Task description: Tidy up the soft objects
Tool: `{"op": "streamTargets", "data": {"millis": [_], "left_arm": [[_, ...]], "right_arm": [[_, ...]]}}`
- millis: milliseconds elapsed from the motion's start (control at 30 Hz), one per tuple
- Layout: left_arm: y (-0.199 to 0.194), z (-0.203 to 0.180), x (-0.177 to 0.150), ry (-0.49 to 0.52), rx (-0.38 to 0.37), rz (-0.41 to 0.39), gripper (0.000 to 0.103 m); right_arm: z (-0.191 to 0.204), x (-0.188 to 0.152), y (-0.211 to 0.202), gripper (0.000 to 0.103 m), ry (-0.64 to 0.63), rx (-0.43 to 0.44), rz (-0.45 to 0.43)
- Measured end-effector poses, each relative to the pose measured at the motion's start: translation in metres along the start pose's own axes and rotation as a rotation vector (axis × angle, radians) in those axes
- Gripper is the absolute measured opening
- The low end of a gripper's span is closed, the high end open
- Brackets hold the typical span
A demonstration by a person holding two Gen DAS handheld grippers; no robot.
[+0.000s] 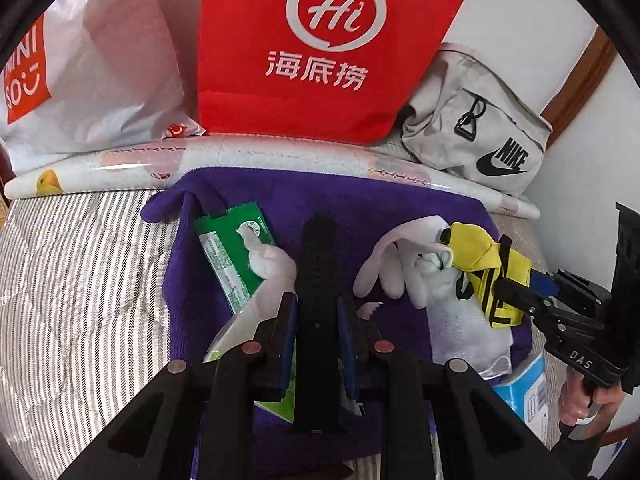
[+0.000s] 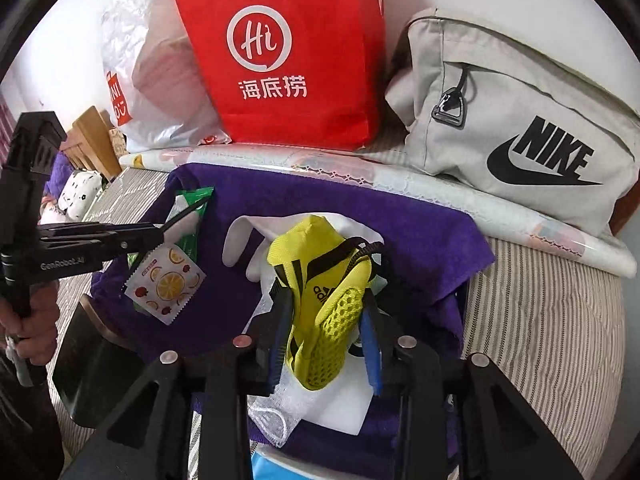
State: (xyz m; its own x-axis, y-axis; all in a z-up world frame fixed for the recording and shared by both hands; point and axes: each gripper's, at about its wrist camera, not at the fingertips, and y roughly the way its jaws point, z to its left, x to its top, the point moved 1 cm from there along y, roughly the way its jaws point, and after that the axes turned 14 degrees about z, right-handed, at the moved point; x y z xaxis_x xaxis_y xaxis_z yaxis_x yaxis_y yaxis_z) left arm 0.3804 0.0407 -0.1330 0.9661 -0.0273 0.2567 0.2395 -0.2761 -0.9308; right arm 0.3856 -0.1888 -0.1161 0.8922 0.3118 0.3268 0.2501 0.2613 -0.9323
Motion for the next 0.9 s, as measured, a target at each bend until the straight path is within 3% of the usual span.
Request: {"op": "streamTargets", "data": {"millis": [133,300,367,400,500,900], "left_arm": [[0.005,-0.001,0.002,0.005,0.000,0.008,0.020],[0.005,-0.005,0.004,0.033,0.007,0.017,0.024],[0.002,-0.006,0.004,0.037,0.021,0.011,0.038],[0.000,-0.006,0.004,0.036,0.031,0.008,0.049],[-0.008,-0.007,0.002,0.042,0.044,-0.016,0.052],[-0.048,-0.014,-0.026,0.049,0.088,-0.062,0.057]], "right_arm": [[-0.002,0.002,0.002,0.048,-0.002,0.016,0.008],[-0.001,0.002,0.005,0.058,-0.018,0.014,0.013],[-0.001,0.001,0.004,0.062,-0.025,0.022,0.017],[-0.002,0.000,0.002,0.065,-0.025,0.029,0.016],[-0.005,-0.003,0.000,0.073,0.001,-0.005,0.023],[-0.004,-0.028,-0.037,0.073,0.055,-0.062,-0.010]]}}
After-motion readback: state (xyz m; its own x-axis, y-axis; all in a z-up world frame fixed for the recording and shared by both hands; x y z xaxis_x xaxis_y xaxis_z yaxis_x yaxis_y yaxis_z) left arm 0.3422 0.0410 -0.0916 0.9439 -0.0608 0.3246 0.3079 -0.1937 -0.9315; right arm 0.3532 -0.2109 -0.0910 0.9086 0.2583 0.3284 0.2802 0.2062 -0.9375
